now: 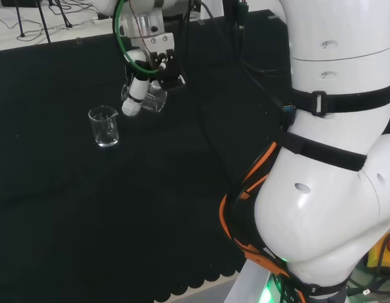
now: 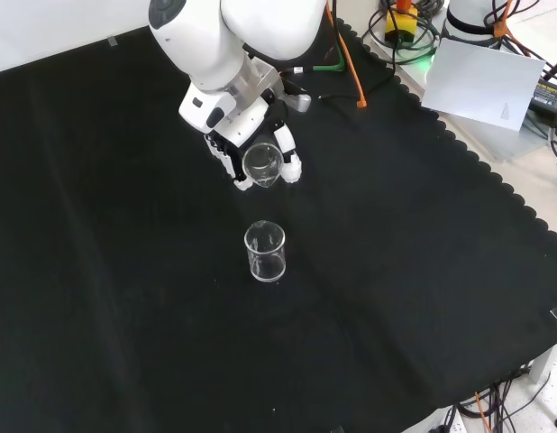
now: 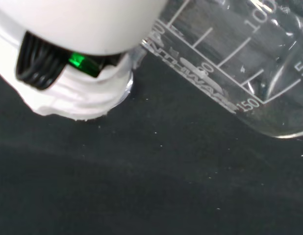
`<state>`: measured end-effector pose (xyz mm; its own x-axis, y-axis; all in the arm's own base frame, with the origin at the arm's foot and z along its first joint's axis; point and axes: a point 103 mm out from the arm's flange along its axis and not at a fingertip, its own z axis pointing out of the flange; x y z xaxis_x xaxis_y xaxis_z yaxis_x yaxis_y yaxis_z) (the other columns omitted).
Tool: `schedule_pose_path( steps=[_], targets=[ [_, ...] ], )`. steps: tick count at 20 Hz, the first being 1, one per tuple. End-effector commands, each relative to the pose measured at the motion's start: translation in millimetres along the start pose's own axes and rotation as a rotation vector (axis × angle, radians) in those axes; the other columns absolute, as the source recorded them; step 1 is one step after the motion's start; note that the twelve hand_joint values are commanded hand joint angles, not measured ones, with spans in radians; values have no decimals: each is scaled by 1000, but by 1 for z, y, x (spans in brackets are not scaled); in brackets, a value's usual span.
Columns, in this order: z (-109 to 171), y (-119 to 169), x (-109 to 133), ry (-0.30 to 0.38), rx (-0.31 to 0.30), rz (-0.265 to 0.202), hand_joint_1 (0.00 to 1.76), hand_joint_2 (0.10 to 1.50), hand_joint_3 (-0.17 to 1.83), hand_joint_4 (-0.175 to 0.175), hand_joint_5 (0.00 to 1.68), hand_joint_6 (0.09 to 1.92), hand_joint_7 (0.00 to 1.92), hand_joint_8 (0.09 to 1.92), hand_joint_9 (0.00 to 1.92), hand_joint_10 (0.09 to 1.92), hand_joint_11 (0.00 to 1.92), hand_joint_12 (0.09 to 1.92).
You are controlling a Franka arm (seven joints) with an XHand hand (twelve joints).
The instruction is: Place the beaker back on the table.
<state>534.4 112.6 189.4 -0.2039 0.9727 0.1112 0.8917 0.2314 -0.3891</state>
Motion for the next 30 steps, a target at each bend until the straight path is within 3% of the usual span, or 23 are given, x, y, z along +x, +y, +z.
schedule_pose_path(
  steps=[1, 11, 26, 30],
  targets=[
    [12, 3, -8, 112, -64, -56, 1224, 568, 682, -153, 1604, 87, 1785, 87, 1731, 104, 1418, 734],
    [31, 16, -26, 257, -163, -143, 1223, 573, 675, -150, 1602, 87, 1778, 87, 1719, 103, 1399, 730],
    [62, 46, -48, 462, -238, -244, 1224, 583, 659, -154, 1598, 87, 1769, 87, 1703, 103, 1367, 729],
    [64, 52, -50, 502, -244, -252, 1224, 587, 652, -161, 1597, 87, 1765, 87, 1696, 102, 1356, 730]
  ],
)
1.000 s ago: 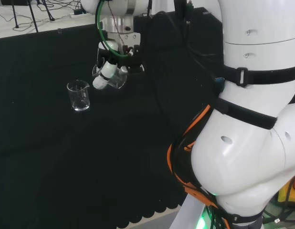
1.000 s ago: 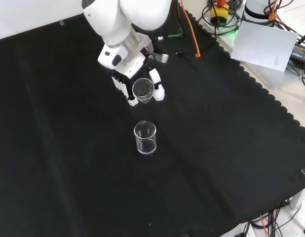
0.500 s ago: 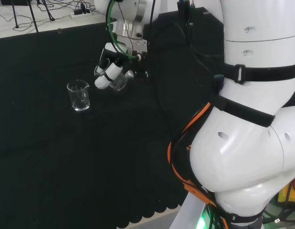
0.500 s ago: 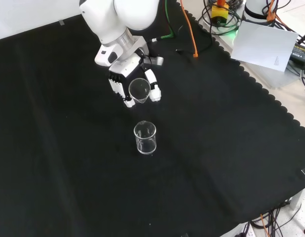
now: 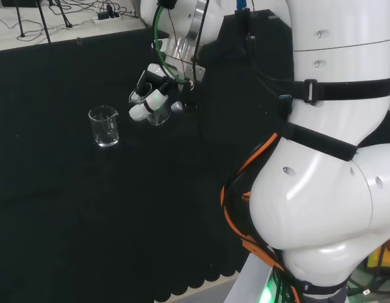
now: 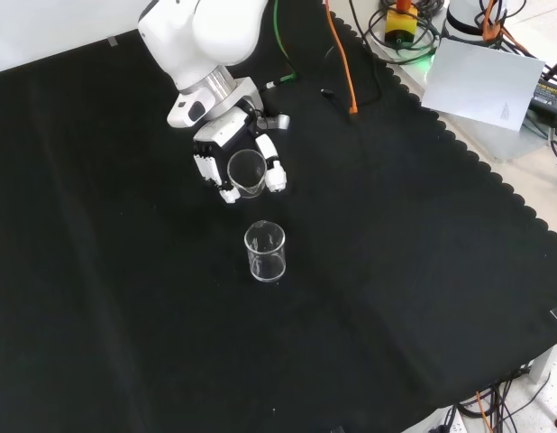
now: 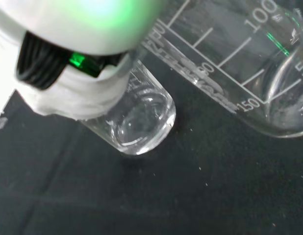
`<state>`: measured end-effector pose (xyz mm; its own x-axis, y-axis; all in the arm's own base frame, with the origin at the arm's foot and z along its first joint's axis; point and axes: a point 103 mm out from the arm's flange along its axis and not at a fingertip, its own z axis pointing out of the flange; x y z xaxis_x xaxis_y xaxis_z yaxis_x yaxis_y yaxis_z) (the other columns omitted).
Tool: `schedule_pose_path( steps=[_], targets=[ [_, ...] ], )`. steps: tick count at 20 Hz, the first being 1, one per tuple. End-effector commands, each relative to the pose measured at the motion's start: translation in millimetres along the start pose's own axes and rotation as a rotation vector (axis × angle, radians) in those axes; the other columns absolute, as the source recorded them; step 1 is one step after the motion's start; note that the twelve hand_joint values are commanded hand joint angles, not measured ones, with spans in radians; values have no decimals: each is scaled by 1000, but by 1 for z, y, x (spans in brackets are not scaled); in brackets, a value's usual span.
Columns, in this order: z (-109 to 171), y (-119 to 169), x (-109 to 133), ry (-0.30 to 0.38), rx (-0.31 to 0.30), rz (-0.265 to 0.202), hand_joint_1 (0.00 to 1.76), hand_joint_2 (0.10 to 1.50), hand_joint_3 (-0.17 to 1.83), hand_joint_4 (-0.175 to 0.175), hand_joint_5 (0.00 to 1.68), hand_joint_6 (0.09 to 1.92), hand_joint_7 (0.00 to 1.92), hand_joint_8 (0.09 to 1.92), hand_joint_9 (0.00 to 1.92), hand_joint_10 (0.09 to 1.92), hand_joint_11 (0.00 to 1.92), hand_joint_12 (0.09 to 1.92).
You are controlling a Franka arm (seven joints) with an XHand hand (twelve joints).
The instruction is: Place the beaker back on the table.
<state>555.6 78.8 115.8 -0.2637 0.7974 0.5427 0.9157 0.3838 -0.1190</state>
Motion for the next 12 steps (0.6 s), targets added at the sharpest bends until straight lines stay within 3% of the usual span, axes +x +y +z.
schedule_pose_path(
  steps=[1, 8, 12],
  targets=[
    [7, 10, -10, 103, -41, -23, 1224, 587, 651, -163, 1597, 87, 1763, 87, 1691, 100, 1352, 730],
    [18, 9, -16, 116, -81, -54, 1225, 589, 648, -171, 1596, 87, 1757, 87, 1675, 94, 1330, 732],
    [25, 8, -21, 120, -89, -47, 1225, 588, 648, -173, 1596, 87, 1756, 87, 1671, 92, 1323, 733]
  ],
)
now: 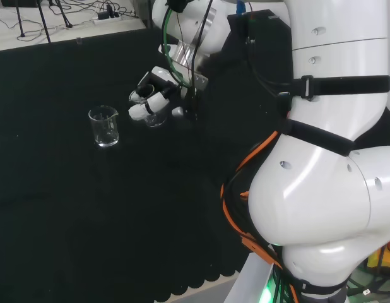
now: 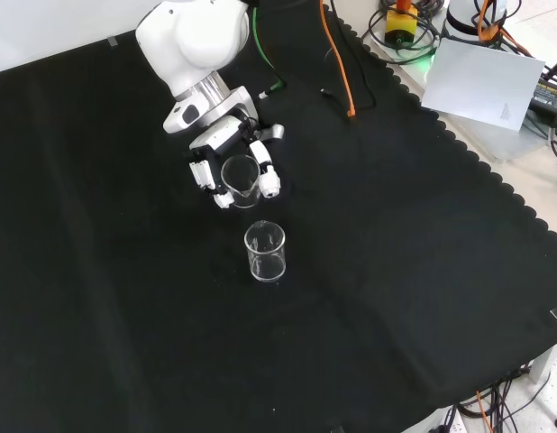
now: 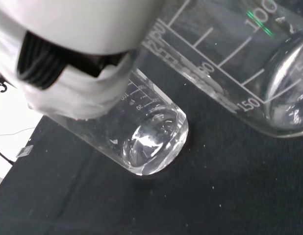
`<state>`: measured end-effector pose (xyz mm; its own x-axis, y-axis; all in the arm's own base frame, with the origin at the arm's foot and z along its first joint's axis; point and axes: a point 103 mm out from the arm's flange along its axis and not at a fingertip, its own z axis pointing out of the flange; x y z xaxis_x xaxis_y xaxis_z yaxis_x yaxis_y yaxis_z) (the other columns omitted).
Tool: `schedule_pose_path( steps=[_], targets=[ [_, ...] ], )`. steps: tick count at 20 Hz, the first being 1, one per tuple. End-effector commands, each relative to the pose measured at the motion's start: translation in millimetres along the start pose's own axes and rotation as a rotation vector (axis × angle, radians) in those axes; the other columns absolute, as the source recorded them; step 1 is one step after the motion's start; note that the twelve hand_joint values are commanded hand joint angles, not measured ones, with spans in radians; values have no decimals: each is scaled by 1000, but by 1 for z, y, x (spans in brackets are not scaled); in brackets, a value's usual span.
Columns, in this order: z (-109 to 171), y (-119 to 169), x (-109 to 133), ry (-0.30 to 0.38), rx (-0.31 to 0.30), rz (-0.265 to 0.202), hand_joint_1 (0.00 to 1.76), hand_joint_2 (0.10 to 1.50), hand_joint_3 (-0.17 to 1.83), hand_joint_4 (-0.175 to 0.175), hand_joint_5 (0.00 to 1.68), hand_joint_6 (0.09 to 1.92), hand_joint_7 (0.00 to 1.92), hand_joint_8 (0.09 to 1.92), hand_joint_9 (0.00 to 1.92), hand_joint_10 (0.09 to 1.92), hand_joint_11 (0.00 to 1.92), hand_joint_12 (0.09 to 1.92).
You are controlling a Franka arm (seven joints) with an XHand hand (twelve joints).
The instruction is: Place the beaker back on the table.
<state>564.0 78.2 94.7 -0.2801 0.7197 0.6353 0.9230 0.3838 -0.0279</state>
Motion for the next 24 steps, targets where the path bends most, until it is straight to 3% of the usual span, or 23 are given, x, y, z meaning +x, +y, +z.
schedule_pose_path(
  steps=[1, 24],
  targets=[
    [10, -3, -8, 8, -16, 5, 1225, 588, 649, -173, 1597, 87, 1756, 87, 1669, 91, 1320, 734],
    [20, -6, -25, 1, -21, 29, 1224, 581, 660, -170, 1600, 87, 1738, 87, 1647, 87, 1268, 775]
  ],
)
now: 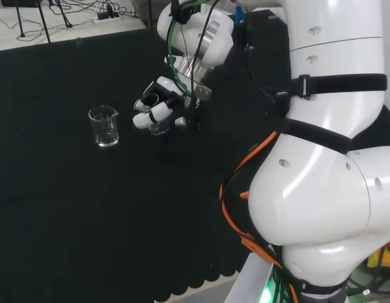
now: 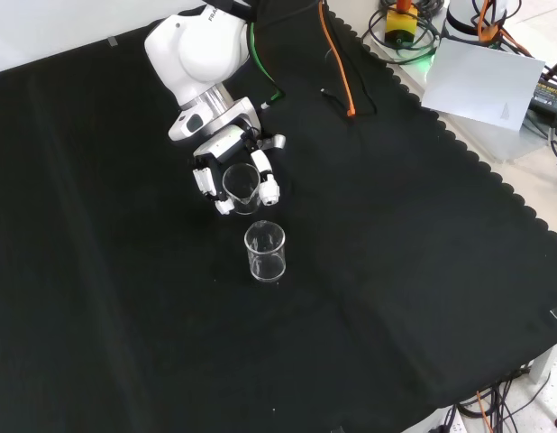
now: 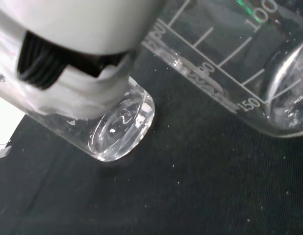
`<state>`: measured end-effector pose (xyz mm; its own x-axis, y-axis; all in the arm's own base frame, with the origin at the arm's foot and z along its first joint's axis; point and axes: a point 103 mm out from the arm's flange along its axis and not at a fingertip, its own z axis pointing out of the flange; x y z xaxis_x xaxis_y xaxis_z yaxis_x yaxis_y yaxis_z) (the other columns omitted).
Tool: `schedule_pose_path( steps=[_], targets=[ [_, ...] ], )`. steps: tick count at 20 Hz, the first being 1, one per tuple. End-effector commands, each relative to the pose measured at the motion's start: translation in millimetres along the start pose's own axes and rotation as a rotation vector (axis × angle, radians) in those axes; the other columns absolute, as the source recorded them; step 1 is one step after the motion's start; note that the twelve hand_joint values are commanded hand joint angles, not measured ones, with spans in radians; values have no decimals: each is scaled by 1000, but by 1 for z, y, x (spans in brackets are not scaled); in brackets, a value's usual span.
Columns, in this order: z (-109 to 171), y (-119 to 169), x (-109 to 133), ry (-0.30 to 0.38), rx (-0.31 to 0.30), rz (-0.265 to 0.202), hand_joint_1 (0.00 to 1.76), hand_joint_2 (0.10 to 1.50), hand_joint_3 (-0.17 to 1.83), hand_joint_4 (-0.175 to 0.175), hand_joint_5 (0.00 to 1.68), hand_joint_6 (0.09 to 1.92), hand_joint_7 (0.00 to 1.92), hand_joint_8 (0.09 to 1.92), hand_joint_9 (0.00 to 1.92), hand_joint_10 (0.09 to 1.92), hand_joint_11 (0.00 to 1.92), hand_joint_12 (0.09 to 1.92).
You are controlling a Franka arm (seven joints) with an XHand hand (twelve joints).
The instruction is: Place the beaker back on the table.
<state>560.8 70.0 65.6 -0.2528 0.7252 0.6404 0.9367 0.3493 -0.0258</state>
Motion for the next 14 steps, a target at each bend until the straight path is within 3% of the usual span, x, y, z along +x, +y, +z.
schedule_pose_path(
  steps=[1, 3, 5, 8, 14],
  targets=[
    [2, -2, -2, -7, 5, 4, 1224, 581, 661, -170, 1599, 87, 1729, 87, 1641, 87, 1267, 777],
    [5, -3, -3, -6, 10, 5, 1222, 587, 651, -161, 1597, 87, 1689, 87, 1617, 87, 1261, 785],
    [8, -4, -4, -1, 18, 9, 1215, 626, 588, -128, 1585, 87, 1625, 87, 1579, 87, 1227, 814],
    [12, -7, -5, 15, 30, 5, 1185, 766, 348, -19, 1545, 87, 1514, 87, 1495, 87, 1059, 928],
    [12, -11, -7, 55, 43, -14, 1013, 583, 479, 3, 986, 87, 1096, 87, 1086, 87, 394, 1257]
  ],
)
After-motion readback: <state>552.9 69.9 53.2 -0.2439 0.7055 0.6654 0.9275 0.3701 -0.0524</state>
